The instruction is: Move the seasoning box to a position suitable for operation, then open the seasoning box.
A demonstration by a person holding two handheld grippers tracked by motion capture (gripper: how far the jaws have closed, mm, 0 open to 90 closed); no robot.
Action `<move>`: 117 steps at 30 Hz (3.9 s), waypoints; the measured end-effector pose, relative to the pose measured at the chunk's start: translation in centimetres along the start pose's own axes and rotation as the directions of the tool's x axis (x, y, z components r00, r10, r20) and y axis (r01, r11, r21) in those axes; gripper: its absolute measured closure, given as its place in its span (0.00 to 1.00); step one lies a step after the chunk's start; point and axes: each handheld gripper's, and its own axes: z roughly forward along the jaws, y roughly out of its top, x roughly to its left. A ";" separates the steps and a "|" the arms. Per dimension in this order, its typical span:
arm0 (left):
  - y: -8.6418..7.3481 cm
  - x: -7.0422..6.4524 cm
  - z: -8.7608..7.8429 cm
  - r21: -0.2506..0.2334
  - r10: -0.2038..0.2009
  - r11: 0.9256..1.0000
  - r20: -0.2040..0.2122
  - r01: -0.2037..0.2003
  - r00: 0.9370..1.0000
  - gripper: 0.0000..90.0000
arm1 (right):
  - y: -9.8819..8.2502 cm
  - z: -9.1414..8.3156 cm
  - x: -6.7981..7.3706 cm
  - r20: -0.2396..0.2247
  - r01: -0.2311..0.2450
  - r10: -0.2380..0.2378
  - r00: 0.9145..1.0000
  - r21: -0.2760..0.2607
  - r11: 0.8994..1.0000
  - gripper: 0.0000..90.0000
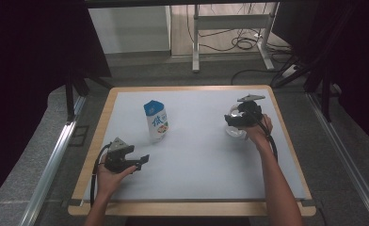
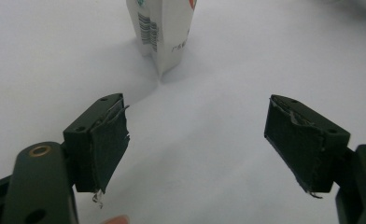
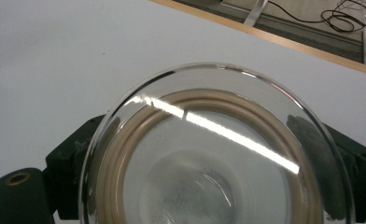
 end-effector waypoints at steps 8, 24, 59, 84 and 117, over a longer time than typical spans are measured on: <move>-0.1 0.2 0.1 0.006 -0.011 1.000 0.007 0.011 1.000 0.24 | 0.0 -0.9 0.3 -0.030 0.030 -0.030 0.999 0.008 1.000 0.13; -0.4 0.6 0.7 0.027 -0.028 0.999 0.023 0.027 0.999 0.24 | -1.3 -3.6 0.6 -0.168 0.120 -0.116 0.979 0.011 0.993 0.13; -0.6 0.5 1.2 0.043 -0.031 0.999 0.031 0.030 0.999 0.24 | -2.1 -2.2 6.2 -0.398 0.318 -0.293 0.870 -0.002 0.948 0.11; -0.6 0.2 1.1 0.028 -0.025 0.999 0.037 0.024 0.999 0.25 | -4.3 -10.4 2.8 -0.270 -0.019 -0.068 0.961 -0.308 0.951 0.23; -0.7 -0.8 1.2 0.034 -0.010 0.999 0.044 0.009 0.999 0.39 | -6.9 -11.6 3.9 -0.216 0.000 -0.069 0.974 -0.300 0.954 1.00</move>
